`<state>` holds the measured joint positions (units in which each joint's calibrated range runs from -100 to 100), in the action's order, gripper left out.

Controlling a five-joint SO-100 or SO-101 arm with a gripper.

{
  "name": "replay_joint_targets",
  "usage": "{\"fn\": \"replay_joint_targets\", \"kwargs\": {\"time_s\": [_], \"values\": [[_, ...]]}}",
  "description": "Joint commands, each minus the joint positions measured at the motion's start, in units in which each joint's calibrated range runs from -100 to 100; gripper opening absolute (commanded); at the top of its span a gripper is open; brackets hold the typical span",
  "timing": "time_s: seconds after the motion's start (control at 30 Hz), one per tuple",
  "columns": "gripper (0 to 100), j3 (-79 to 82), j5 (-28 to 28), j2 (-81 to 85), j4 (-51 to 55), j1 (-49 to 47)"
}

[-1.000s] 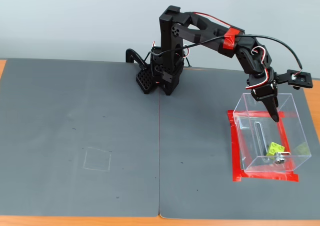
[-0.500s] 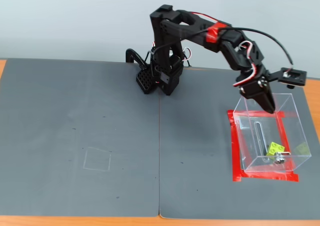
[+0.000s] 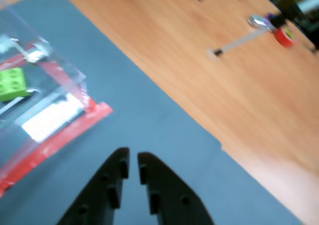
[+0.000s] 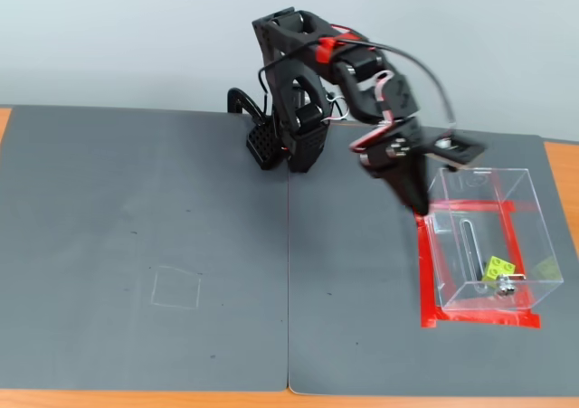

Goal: Pick the green lego block and place it into the transparent box

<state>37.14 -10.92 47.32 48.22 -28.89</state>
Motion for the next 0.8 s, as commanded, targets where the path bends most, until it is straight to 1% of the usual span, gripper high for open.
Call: {"fn": "replay_joint_targets", "kwargs": {"time_s": [0.0, 0.13, 0.33, 0.77], "values": [[2, 6.6, 0.1, 7.7, -0.3, 5.9], [2, 15.1, 0.2, 15.6, -0.3, 10.9], [2, 26.0, 0.2, 26.1, -0.3, 15.2], [2, 43.6, 0.5, 40.5, -1.3, 24.2]]}}
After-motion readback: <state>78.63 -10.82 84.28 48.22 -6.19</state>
